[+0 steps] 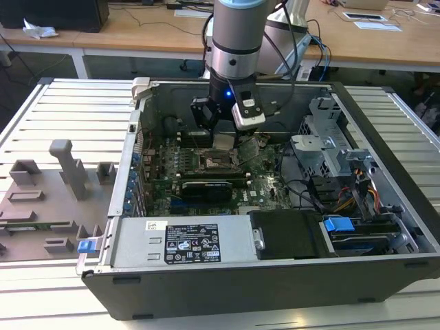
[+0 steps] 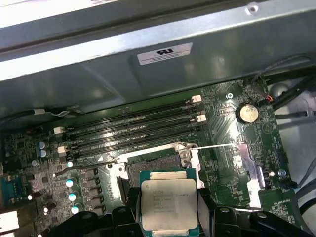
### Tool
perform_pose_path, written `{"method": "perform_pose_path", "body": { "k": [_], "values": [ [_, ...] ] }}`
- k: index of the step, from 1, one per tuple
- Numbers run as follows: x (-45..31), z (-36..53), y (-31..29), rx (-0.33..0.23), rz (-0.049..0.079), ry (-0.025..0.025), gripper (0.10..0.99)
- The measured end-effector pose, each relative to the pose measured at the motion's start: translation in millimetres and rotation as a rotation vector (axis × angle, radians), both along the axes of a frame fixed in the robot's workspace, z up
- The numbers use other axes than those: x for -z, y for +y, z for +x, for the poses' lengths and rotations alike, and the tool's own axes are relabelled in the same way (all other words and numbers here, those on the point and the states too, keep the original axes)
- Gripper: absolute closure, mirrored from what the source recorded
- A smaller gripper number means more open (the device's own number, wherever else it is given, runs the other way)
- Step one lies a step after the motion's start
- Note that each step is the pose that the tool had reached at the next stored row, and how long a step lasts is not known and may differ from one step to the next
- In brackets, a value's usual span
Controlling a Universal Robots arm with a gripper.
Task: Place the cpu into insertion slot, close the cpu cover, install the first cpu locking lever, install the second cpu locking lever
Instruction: 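Place the cpu into insertion slot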
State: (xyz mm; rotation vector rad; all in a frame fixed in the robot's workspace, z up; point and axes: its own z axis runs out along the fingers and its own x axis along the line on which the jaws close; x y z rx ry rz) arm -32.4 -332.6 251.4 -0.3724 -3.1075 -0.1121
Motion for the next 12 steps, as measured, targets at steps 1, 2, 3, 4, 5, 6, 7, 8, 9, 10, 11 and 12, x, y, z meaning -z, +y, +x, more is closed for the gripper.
{"method": "perform_pose_path", "body": {
  "k": [1,2,3,4,5,6,7,8,9,10,11,12],
  "values": [
    [0.0,0.0,0.0,0.007,0.000,0.0000,0.541],
    [0.1,0.0,0.0,0.014,0.000,0.0000,0.541],
    [0.1,0.0,0.0,0.026,-0.001,-0.0001,0.541],
    [0.2,0.0,0.0,0.040,-0.001,0.0000,0.541],
    [0.2,0.0,0.0,0.049,-0.001,0.0000,0.541],
    [0.3,0.0,0.0,0.060,-0.002,-0.0001,0.541],
    [0.3,0.0,0.0,0.069,-0.002,0.0000,0.541],
    [0.3,0.0,0.0,0.079,-0.002,0.0000,0.541],
    [0.3,0.0,0.0,0.088,-0.002,0.0000,0.541],
    [0.4,0.0,0.0,0.095,-0.002,0.0000,0.541],
    [0.4,0.0,0.0,0.098,-0.003,-0.0001,0.541],
    [0.4,0.0,0.0,0.103,-0.003,0.0000,0.541]
  ]
}}
